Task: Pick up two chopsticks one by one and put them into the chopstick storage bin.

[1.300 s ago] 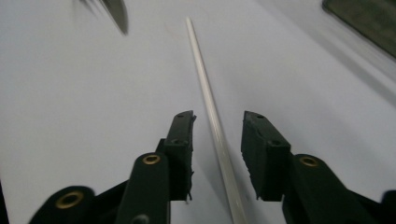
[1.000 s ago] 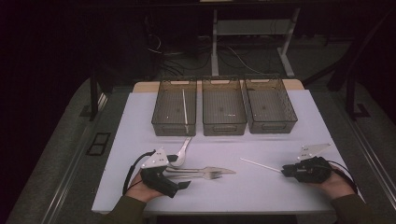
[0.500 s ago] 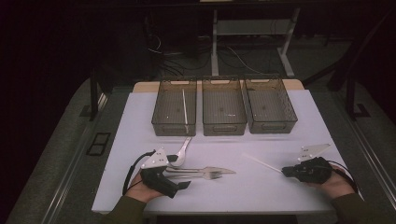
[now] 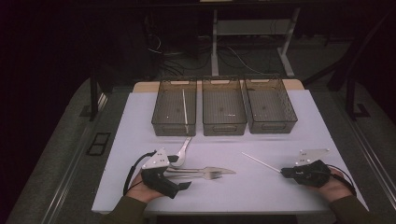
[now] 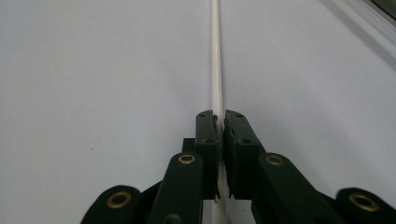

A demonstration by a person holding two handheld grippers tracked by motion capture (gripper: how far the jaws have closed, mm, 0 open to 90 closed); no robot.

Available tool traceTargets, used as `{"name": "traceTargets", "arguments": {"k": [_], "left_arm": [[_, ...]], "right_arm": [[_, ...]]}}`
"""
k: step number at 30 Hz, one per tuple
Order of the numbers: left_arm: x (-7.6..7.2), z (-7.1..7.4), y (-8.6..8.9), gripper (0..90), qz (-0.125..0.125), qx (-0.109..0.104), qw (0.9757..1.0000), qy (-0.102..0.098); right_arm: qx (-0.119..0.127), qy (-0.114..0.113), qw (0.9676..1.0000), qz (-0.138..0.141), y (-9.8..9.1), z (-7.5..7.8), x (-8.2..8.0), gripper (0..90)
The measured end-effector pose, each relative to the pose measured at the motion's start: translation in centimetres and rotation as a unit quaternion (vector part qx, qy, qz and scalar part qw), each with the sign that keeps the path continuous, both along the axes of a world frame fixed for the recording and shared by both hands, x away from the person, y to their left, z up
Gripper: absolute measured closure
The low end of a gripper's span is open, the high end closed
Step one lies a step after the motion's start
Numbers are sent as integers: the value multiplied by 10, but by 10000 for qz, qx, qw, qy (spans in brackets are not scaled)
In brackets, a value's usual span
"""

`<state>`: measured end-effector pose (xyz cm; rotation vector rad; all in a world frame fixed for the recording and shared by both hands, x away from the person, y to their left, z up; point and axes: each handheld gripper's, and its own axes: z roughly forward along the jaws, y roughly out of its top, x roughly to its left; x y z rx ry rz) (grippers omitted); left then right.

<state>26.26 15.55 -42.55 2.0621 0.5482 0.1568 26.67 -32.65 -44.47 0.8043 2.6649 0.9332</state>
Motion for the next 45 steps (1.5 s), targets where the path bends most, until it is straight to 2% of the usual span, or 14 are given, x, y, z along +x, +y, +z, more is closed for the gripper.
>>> {"name": "traceTargets", "arguments": {"k": [5, 9, 13, 17, 22, 26, 30, 38, 45], "left_arm": [[0, 1, 1, 0, 23, -13, 10000, -12], [0, 0, 1, 0, 26, -27, 10000, -17], [0, 1, 2, 0, 33, -29, 10000, -20], [1, 1, 2, 0, 65, -23, 10000, -28], [1, 1, 3, 0, 84, -59, 9999, -51], [1, 2, 3, 0, 104, -104, 9999, -30], [1, 2, 4, 0, 132, -172, 9997, -56], [0, 2, 3, 0, 166, -200, 9996, -80], [2, 2, 4, 0, 178, -214, 9996, -59]], "right_arm": [[160, 128, 9997, -102, -3, 1, 2, 848], [590, 137, 9980, -175, -7, 11, 3, 847], [978, 99, 9948, -278, -12, 21, 4, 847], [1172, 50, 9926, -306, -5, 34, 9, 847], [1217, 15, 9916, -430, 17, 51, 23, 846], [1425, 44, 9878, -622, 36, 65, 37, 846], [1492, 6, 9863, -708, 56, 77, 52, 846], [1295, -54, 9886, -765, 111, 100, 87, 846], [1162, 26, 9898, -828, 167, 108, 122, 846]]}}
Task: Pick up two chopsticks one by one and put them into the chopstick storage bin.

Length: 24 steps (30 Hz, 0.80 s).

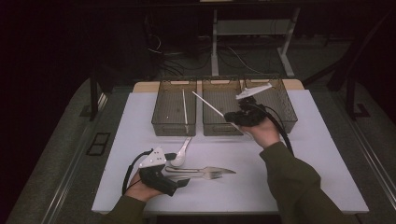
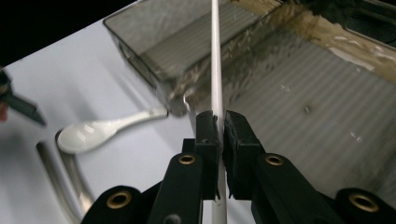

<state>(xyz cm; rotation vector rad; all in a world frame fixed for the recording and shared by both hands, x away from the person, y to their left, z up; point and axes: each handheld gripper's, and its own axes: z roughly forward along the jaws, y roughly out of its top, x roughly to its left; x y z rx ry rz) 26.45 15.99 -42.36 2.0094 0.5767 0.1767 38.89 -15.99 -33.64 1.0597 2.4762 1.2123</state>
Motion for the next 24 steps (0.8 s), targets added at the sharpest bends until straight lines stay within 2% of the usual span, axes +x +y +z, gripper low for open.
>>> {"name": "traceTargets", "arguments": {"k": [5, 8, 13, 17, 24], "left_arm": [[1, -1, -1, 0, 9, 3, 10000, 17], [2, -1, 0, 0, -7, 10, 10000, 16], [2, -1, 0, 0, -36, -14, 10000, -11], [1, 0, 1, 0, -20, -111, 9999, -3], [2, 0, 1, 0, -49, -123, 9999, -5]], "right_arm": [[-37, 115, 9999, -111, 37, 3, 26, 845], [-14, 183, 9996, -214, 53, 3, 39, 846], [-157, 294, 9989, -322, 83, 4, 61, 846], [-204, 388, 9981, -441, 104, 0, 77, 845], [-351, 580, 9959, -593, 131, -10, 96, 845]]}}
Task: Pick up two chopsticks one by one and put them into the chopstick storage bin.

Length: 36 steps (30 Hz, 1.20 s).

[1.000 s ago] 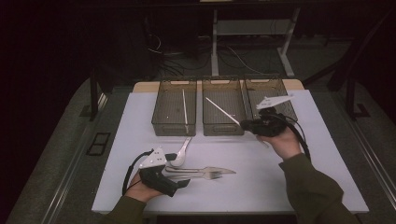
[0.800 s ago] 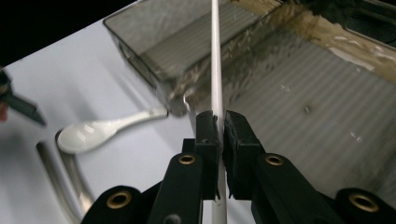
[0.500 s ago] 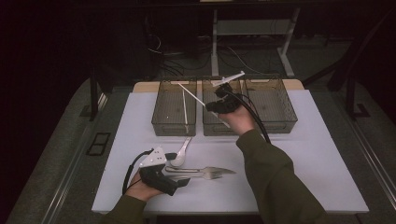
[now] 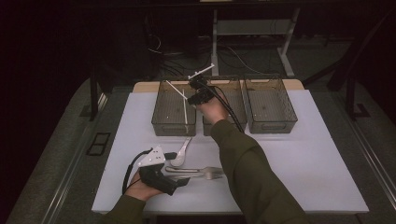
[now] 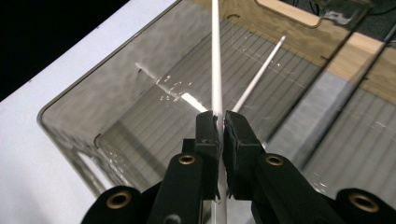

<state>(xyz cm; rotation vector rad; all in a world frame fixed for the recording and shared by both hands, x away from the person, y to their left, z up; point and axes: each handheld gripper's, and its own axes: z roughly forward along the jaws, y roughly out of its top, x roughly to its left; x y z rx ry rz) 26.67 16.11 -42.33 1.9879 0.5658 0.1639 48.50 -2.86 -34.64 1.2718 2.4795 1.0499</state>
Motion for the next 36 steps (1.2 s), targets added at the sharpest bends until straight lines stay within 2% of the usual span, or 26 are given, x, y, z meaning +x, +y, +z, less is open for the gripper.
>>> {"name": "traceTargets", "arguments": {"k": [7, 9, 15, 20, 22, 26, 33, 36], "left_arm": [[0, 0, 0, 0, -5, -15, 10000, 17], [0, 0, 0, 0, -11, -11, 10000, 5], [0, 1, 1, 0, -1, -16, 10000, 1], [0, 0, 2, 0, 15, 17, 10000, 1], [0, 0, 2, 0, 20, 26, 10000, -4], [0, 0, 2, 0, 56, 37, 10000, -29], [0, 0, 1, 0, 96, 96, 9999, -30], [0, 0, 2, 0, 108, 143, 9998, -19]], "right_arm": [[-152, 206, 9997, -42, 25, -14, 6, 843], [-160, 187, 9997, -34, 30, -17, 7, 832], [-78, 113, 9998, 130, 26, -12, 5, 698], [249, 75, 9988, 404, 11, -1, -5, 595], [313, -41, 9980, 548, 3, 3, -13, 535], [416, -133, 9963, 747, -13, 8, -29, 470], [721, -302, 9923, 963, -57, 9, -63, 387], [724, -453, 9912, 1011, -78, 5, -78, 365]]}}
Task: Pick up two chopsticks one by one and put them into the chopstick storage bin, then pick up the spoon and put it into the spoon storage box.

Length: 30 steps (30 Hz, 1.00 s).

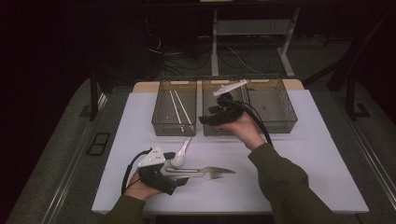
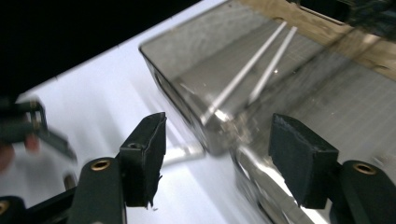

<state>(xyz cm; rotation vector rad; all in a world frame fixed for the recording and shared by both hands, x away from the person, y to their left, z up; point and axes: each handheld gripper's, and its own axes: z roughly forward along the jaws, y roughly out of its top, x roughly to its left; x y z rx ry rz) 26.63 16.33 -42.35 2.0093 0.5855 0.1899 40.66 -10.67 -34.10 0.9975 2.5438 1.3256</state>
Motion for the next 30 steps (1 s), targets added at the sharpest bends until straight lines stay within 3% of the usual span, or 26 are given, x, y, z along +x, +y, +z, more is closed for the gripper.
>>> {"name": "traceTargets", "arguments": {"k": [2, 8, 13, 18, 25, 30], "left_arm": [[0, 0, 1, 0, 29, 1, 10000, -7], [0, 1, 2, 0, 118, -6, 9999, -7], [4, 0, 1, 0, 187, 19, 9998, 47], [9, -1, 3, 39, 414, 91, 9991, 47], [23, 3, 6, 176, 741, 165, 9971, 14], [38, 5, 7, 392, 947, 288, 9951, 46]], "right_arm": [[-75, -121, 9999, -42, -15, -3, -10, 360], [90, -342, 9993, -99, -64, -16, -37, 329], [-34, -553, 9981, -281, -98, -29, -59, 309], [-57, -593, 9974, -409, -123, -41, -77, 287], [10, -581, 9962, -653, -160, -66, -107, 244], [3, -632, 9946, -819, -177, -81, -123, 203]]}}
